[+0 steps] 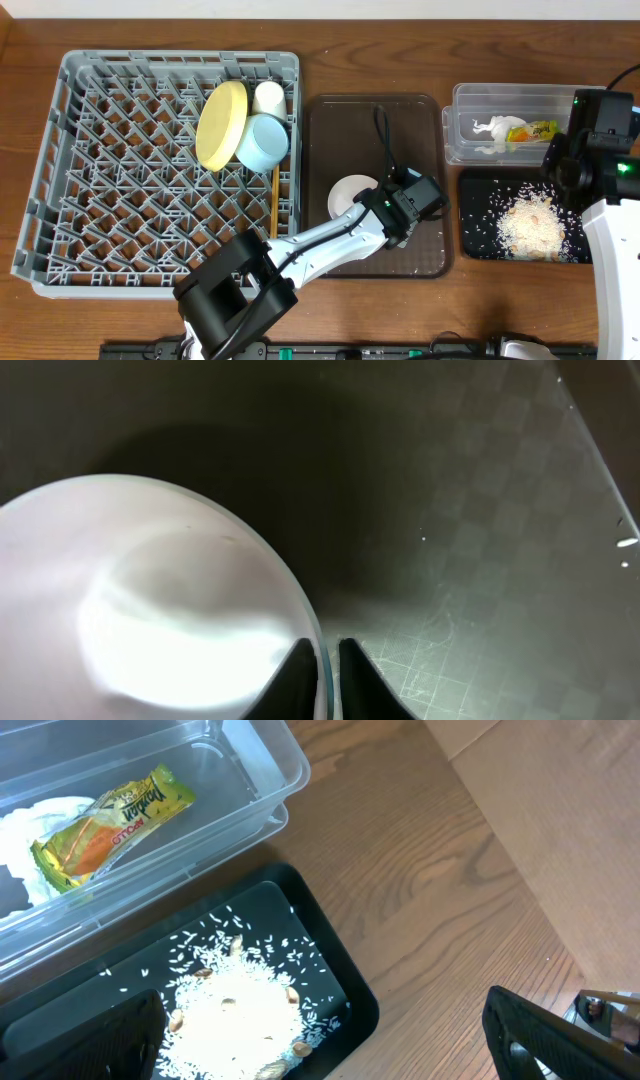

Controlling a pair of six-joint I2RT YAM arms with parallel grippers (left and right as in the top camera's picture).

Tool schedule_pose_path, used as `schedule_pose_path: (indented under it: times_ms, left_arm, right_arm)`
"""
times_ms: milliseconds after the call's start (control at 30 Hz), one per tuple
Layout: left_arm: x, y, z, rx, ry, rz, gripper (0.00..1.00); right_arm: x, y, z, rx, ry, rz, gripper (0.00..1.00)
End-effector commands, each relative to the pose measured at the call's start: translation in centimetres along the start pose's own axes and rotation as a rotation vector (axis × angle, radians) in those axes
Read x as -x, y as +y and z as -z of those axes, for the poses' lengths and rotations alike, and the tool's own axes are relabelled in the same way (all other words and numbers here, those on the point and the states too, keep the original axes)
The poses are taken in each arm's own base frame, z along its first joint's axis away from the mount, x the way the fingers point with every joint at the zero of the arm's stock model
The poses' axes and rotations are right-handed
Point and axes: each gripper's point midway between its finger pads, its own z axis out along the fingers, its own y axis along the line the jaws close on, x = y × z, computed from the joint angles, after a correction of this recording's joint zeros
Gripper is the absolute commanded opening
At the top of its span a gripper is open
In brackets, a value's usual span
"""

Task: Sort waste into correct bins and load items into the dishwasher rack
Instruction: 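Lower the left gripper and grasp the paper bowl rim, then lift the paper bowl and carry it left into the dish rack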

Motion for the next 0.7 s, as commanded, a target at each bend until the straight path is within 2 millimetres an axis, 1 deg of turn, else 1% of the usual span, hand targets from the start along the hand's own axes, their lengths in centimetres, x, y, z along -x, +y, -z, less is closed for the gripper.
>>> schedule_pose_path:
  times_ms: [0, 67, 167, 233, 300, 400, 433, 533, 600, 667]
  left_arm:
    - [-0.7, 0.3, -0.7, 0.024, 0.017, -0.009, 0.09]
    - [-0.7, 0.3, -0.7, 0.024, 0.017, -0.010, 0.06]
    - [-0.6, 0.3, -0.6, 0.021, 0.014, -0.019, 0.06]
    - [-0.2, 0.2, 0.0, 0.013, -0.002, -0.043, 0.06]
    - [0.7, 0.1, 1.2, -0.001, -0.030, -0.037, 0.06]
    - [2.2, -0.2, 3.9, -0.043, -0.093, -0.021, 0.06]
    - [2.8, -0.2, 5.1, -0.056, -0.120, -0.014, 0.06]
    - [3.8, 0.3, 8.3, -0.094, -0.176, 0.008, 0.06]
    - [4.1, 0.2, 10.6, -0.176, -0.187, 0.029, 0.06]
    - [4.4, 0.2, 13.2, -0.304, -0.189, 0.059, 0.06]
  right_arm:
    - [0.3, -0.9, 0.3, -0.027, -0.015, -0.018, 0.99]
    - [0.3, -0.9, 0.3, -0.027, -0.015, -0.018, 0.99]
    - [0.3, -0.9, 0.3, -0.027, -0.015, -0.018, 0.99]
    - [0.3, -0.9, 0.3, -0.027, -0.015, -0.018, 0.99]
    - [0.3, -0.9, 0.3, -0.027, -0.015, -0.018, 0.99]
    - [0.3, -0.9, 0.3, -0.027, -0.015, -0.018, 0.99]
    - [0.3, -0.9, 0.3, -0.027, -0.015, -0.018, 0.99]
    - [0.3, -0.9, 0.3, -0.027, -0.015, -0.018, 0.99]
    - [0.3, -0.9, 0.3, -0.027, -0.015, -0.018, 0.99]
    - [0.3, -0.9, 0.3, -0.027, -0.015, -0.018, 0.99]
